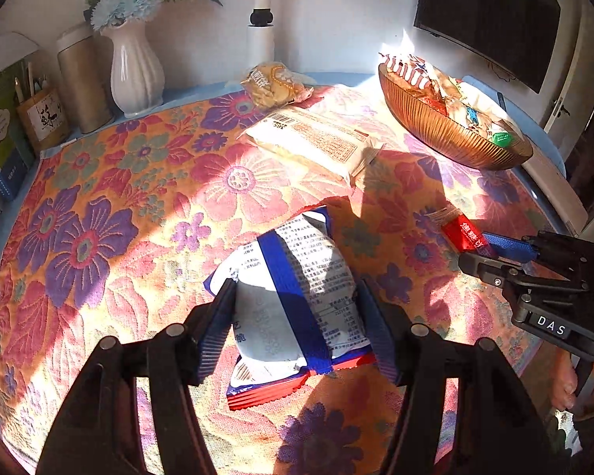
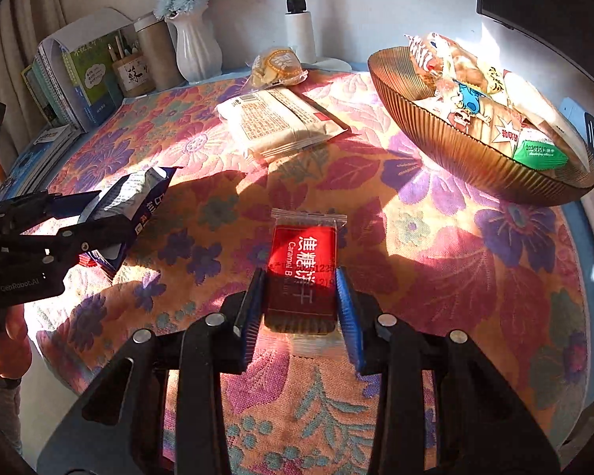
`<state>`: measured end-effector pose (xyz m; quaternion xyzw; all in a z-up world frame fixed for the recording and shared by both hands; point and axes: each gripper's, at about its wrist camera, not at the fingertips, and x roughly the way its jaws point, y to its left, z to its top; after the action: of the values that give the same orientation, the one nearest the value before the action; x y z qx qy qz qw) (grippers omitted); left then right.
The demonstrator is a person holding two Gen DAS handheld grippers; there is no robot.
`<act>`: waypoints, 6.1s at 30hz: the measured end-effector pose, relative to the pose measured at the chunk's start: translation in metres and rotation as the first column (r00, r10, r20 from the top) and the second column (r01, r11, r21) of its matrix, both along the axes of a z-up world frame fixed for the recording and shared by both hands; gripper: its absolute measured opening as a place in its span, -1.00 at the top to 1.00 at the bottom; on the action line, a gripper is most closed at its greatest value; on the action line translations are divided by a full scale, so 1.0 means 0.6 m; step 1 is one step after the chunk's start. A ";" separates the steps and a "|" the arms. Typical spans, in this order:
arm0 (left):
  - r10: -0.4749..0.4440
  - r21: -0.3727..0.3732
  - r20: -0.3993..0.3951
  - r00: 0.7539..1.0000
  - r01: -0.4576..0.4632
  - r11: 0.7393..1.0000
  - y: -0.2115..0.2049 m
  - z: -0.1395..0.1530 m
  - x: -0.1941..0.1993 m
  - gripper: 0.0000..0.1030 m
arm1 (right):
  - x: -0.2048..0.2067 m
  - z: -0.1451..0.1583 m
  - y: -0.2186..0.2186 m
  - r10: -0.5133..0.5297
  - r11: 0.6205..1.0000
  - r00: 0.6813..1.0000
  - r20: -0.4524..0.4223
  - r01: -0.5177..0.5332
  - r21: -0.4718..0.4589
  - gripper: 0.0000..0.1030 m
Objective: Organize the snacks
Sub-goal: 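Grasp the blue-white bag with the left tool while the right tool grasps the red biscuit box, then carry the blue-white bag and red biscuit box over the amber bowl, then open both tools to drop the bag and box into the amber bowl, then move both tools back toward the round bun and white bread pack, then grasp the round bun with the left tool while the right tool grasps the white bread pack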
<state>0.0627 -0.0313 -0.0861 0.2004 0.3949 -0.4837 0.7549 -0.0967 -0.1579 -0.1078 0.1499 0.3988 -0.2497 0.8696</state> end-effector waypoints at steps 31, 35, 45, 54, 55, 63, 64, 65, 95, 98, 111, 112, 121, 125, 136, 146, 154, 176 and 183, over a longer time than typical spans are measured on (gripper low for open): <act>0.076 -0.087 0.091 0.993 -0.068 0.994 -0.043 0.059 -0.041 -0.21 | -0.051 0.047 0.033 0.025 0.991 0.996 0.083 -0.014 -0.131 0.28; -0.002 -0.147 0.111 0.994 0.018 0.989 -0.106 0.109 -0.060 -0.22 | -0.084 0.109 -0.019 -0.040 0.984 0.985 0.166 0.068 -0.166 0.27; -0.165 -0.254 0.075 0.983 0.179 0.951 -0.320 0.167 -0.064 -0.22 | -0.103 0.214 -0.255 -0.259 0.939 0.926 0.274 0.308 -0.152 0.26; -0.259 -0.266 0.044 0.965 0.262 0.928 -0.434 0.147 -0.053 -0.29 | -0.054 0.226 -0.400 -0.299 0.940 0.885 0.356 0.339 -0.052 -0.02; -0.263 -0.266 0.044 0.964 0.265 0.927 -0.440 0.142 -0.050 -0.47 | -0.050 0.221 -0.409 -0.306 0.939 0.884 0.354 0.341 -0.040 -0.11; -0.243 -0.310 -0.006 0.970 0.230 0.923 -0.374 0.146 0.000 -0.72 | -0.085 0.206 -0.369 -0.342 0.930 0.877 0.339 0.366 -0.010 -0.15; -0.228 -0.320 -0.011 0.974 0.213 0.923 -0.357 0.151 0.009 -0.73 | -0.091 0.207 -0.357 -0.340 0.931 0.875 0.344 0.364 -0.004 -0.20; -0.209 -0.330 -0.013 0.978 0.193 0.924 -0.338 0.157 0.018 -0.75 | -0.098 0.207 -0.342 -0.346 0.930 0.870 0.353 0.368 0.004 -0.23; 0.403 -0.139 0.032 0.915 -0.395 0.908 0.051 -0.011 0.137 -0.78 | 0.090 0.035 0.024 -0.013 0.947 0.996 0.093 0.042 -0.318 -0.94; 0.408 -0.130 0.052 0.912 -0.398 0.908 0.045 -0.014 0.135 -0.78 | 0.095 0.020 0.006 -0.019 0.964 0.997 0.078 0.039 -0.263 -0.94; 0.397 -0.110 0.106 0.911 -0.387 0.916 0.031 -0.014 0.127 -0.78 | 0.091 0.014 -0.013 -0.020 0.984 0.997 0.080 0.034 -0.176 -0.94; 0.399 -0.110 0.105 0.911 -0.388 0.915 0.031 -0.014 0.128 -0.78 | 0.092 0.013 -0.013 -0.022 0.984 0.997 0.077 0.035 -0.177 -0.94; 0.403 -0.092 0.068 0.913 -0.397 0.913 0.034 -0.012 0.138 -0.78 | 0.096 0.009 -0.025 -0.020 0.989 0.998 0.060 0.029 -0.144 -0.94; 0.371 -0.095 -0.024 0.928 -0.372 0.923 0.035 0.032 0.161 -0.78 | 0.119 0.017 -0.029 0.030 0.993 1.000 -0.003 -0.030 -0.117 -0.94; 0.150 -0.125 -0.242 0.959 -0.184 0.975 -0.209 0.089 0.301 -0.79 | 0.244 0.018 -0.095 0.012 0.996 0.999 -0.034 -0.015 -0.090 -0.94; 0.000 -0.044 -0.378 0.926 -0.018 0.999 -0.386 -0.004 0.333 -0.78 | 0.281 -0.005 -0.113 -0.025 0.994 0.999 -0.025 0.022 -0.104 -0.94; 0.041 -0.026 -0.351 0.936 -0.054 0.998 -0.395 -0.017 0.341 -0.26 | 0.304 -0.017 -0.134 -0.031 0.998 0.997 -0.071 0.028 -0.049 -0.90; -0.127 -0.008 -0.190 0.973 0.128 0.992 -0.038 0.026 0.143 -0.13 | 0.042 -0.005 -0.006 -0.209 0.974 0.973 -0.099 0.216 0.069 -0.76; -0.231 0.070 -0.122 0.965 0.241 0.968 -0.008 -0.011 0.041 -0.33 | -0.014 0.016 0.054 -0.071 0.970 0.996 -0.058 0.082 0.229 -0.93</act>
<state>0.0876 -0.0360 -0.0928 0.2497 0.4304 -0.5637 0.6593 -0.1050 -0.1255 -0.0984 0.2591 0.4404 -0.2386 0.8258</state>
